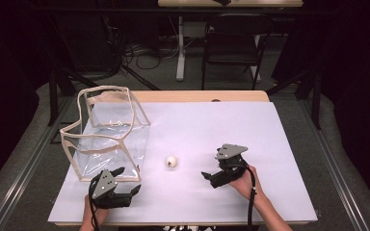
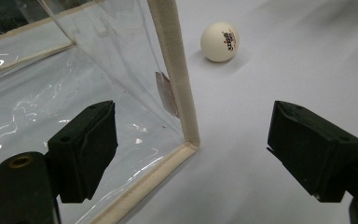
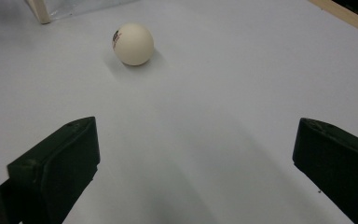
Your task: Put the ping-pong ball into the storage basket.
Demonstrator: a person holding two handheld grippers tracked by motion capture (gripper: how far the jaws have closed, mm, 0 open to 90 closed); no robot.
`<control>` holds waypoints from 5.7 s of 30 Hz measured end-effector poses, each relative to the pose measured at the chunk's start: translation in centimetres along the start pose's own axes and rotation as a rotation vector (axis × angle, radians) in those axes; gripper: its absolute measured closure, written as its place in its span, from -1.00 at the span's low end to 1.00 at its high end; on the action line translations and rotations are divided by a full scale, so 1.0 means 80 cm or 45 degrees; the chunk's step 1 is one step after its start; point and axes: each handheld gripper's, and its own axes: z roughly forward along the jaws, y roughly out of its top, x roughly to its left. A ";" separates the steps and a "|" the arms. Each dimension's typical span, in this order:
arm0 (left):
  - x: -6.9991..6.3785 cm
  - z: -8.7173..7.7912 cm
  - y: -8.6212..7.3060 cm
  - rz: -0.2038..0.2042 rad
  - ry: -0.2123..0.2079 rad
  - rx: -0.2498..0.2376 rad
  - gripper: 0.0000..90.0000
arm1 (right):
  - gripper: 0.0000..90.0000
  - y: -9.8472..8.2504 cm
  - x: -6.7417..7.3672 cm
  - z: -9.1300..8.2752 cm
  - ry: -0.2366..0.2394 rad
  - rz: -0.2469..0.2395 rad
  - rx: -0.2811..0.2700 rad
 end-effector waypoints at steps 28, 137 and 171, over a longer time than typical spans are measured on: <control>0.000 0.000 0.000 0.003 -0.001 0.000 -0.64 | -1.00 0.020 -0.003 0.026 0.051 0.015 0.015; 0.000 0.000 0.000 0.004 -0.011 -0.007 -0.64 | -0.83 0.065 0.041 0.137 0.206 -0.037 0.076; -0.001 0.000 0.000 0.001 -0.014 -0.004 -0.64 | 0.11 0.064 0.049 0.147 0.173 -0.083 0.133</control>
